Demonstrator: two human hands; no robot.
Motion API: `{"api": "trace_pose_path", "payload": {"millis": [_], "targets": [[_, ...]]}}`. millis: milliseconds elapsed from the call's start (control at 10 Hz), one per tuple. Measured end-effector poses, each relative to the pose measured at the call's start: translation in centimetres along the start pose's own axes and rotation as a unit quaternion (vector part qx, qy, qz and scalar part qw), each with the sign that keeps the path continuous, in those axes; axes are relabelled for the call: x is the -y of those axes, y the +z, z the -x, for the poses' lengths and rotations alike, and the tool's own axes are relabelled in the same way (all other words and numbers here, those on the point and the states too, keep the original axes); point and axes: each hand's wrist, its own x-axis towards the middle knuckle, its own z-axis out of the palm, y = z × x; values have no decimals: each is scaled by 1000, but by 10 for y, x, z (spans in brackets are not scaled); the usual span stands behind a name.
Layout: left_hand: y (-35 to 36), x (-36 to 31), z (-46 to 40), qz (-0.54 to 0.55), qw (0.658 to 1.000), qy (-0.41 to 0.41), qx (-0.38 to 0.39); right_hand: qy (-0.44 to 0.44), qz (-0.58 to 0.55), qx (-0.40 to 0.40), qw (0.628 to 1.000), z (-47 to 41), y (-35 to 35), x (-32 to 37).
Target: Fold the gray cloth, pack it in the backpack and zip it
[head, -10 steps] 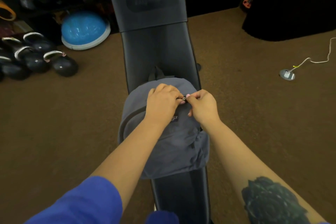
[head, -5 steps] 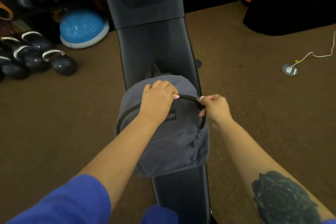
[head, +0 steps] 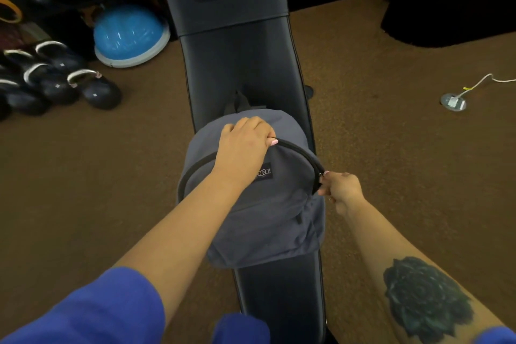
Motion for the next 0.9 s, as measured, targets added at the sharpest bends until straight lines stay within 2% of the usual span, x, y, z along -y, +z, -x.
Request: {"api": "trace_pose_path", "payload": {"millis": [100, 200, 300, 400, 600, 800, 900], "targets": [[0, 0, -1, 4, 1000, -1, 0, 35, 12, -12, 999, -11, 3, -11], [2, 0, -1, 9, 1000, 0, 2, 33, 38, -22, 998, -18, 5, -17], [2, -1, -2, 12, 1000, -2, 1, 3, 106, -41, 994, -24, 7, -19], [2, -1, -3, 17, 1000, -5, 4, -1, 221, -96, 971, -24, 6, -18], [-2, -1, -6, 49, 998, -18, 35, -50, 355, -76, 930, -15, 1, -7], [-15, -4, -1, 70, 995, -30, 60, -99, 387, -59, 915, -2, -13, 12], [-25, -5, 3, 54, 995, -64, 53, -131, 396, -42, 908, 4, -21, 24]]}}
